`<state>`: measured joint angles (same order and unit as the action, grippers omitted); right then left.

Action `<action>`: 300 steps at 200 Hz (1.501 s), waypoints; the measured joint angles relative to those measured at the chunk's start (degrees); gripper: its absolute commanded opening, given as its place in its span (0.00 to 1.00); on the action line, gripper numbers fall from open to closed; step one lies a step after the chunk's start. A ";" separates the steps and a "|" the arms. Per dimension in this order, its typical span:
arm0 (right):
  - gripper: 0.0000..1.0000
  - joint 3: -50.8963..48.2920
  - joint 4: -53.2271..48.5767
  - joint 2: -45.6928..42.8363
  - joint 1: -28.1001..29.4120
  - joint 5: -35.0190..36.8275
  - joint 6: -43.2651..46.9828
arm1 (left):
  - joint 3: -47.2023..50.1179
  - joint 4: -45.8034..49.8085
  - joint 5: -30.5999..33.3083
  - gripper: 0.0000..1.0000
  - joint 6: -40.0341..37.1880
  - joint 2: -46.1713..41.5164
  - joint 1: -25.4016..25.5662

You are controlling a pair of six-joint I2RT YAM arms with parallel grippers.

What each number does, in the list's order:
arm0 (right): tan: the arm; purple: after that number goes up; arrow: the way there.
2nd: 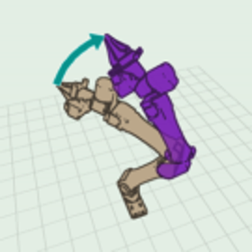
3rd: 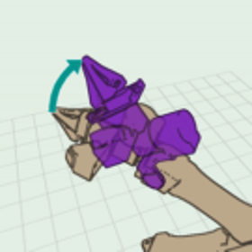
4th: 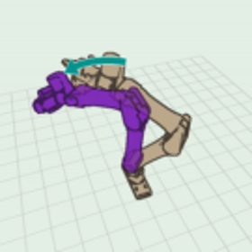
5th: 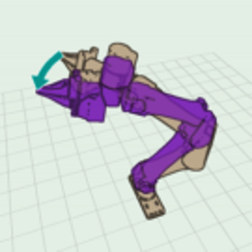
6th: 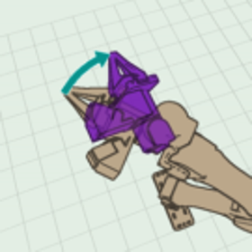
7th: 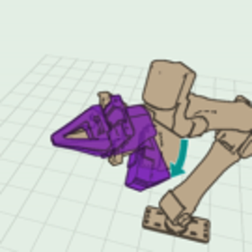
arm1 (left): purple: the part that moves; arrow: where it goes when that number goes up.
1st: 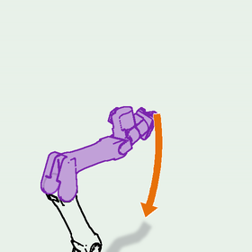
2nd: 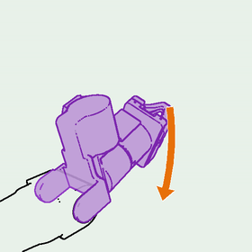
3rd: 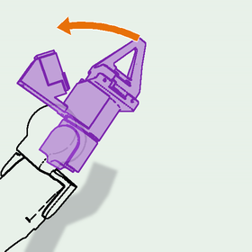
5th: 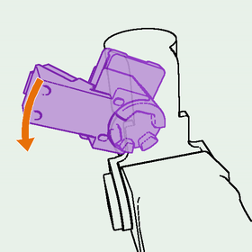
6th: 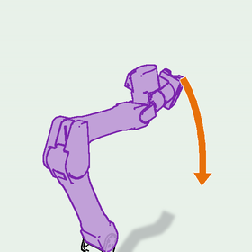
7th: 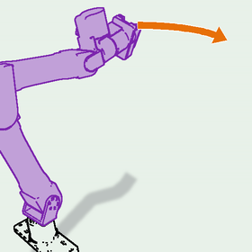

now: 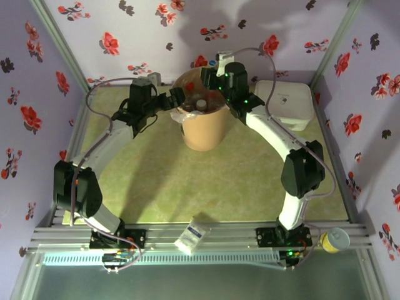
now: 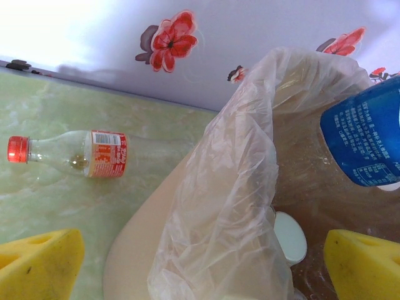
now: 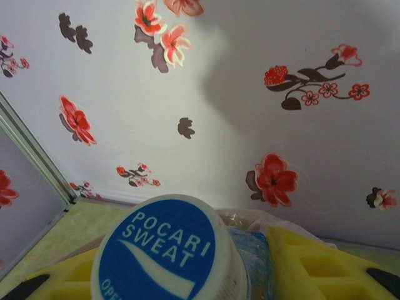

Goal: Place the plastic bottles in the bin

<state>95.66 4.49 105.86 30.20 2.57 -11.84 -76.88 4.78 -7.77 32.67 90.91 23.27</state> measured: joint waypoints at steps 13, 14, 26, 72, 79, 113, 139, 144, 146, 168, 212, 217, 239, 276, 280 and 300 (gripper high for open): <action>0.13 2.47 -2.62 0.96 0.00 0.00 0.04 | 0.00 0.00 0.00 0.98 0.00 0.00 0.00; 0.13 2.62 -2.86 1.03 0.00 0.00 0.04 | 0.00 0.00 0.00 0.99 0.00 0.00 0.00; 0.13 2.97 -3.78 1.18 0.02 0.00 0.07 | 0.00 0.02 -0.02 0.98 -0.02 0.00 0.00; 0.13 2.69 -4.24 1.46 0.17 -0.57 0.04 | 0.00 0.02 -0.02 0.98 0.00 0.00 0.11; 0.09 2.25 -3.80 1.44 0.17 -0.83 0.02 | 0.00 0.02 -0.02 0.98 0.00 -0.02 0.11; 0.09 0.76 -3.32 0.26 0.46 -1.44 0.22 | 0.00 0.20 -0.44 0.99 0.00 -0.09 0.15; 0.10 3.17 -10.51 -1.68 0.79 -0.50 1.07 | 0.02 1.31 -0.90 0.99 0.00 -0.83 0.48; 0.11 3.98 -12.31 -1.97 0.83 -0.13 1.25 | 0.04 1.53 -0.92 0.99 0.00 -1.01 0.48; 0.11 4.35 -13.16 -1.97 0.85 -0.04 1.29 | 0.04 1.62 -0.92 0.99 0.00 -1.07 0.52; 0.12 9.88 -22.29 -2.14 0.96 0.94 2.10 | 0.04 1.99 -1.31 0.98 0.00 -1.66 0.59; 0.13 17.29 -36.04 -3.37 1.66 0.61 2.80 | 0.04 2.14 -1.51 0.98 0.02 -1.73 0.59; 0.13 17.29 -37.16 -3.78 1.84 0.13 2.78 | 0.04 2.14 -1.51 0.99 0.04 -1.73 0.59; 0.13 16.17 -39.60 -5.60 2.69 -2.25 2.32 | 0.04 2.14 -1.51 0.99 0.09 -1.73 0.59; 0.11 14.27 -39.26 -8.00 3.19 -4.26 1.99 | 0.15 2.10 -1.70 0.99 0.48 -1.73 0.59; 0.11 14.27 -39.04 -8.17 3.17 -4.48 1.81 | 0.15 2.10 -1.75 0.98 0.48 -1.73 0.59; 0.12 14.38 -38.45 -8.70 3.19 -6.10 1.18 | 0.15 2.08 -1.95 0.99 0.83 -1.73 0.59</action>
<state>110.04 -33.95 97.17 33.39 -3.53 -10.66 -76.73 6.85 -9.72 33.50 89.19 23.86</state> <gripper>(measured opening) 0.431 0.986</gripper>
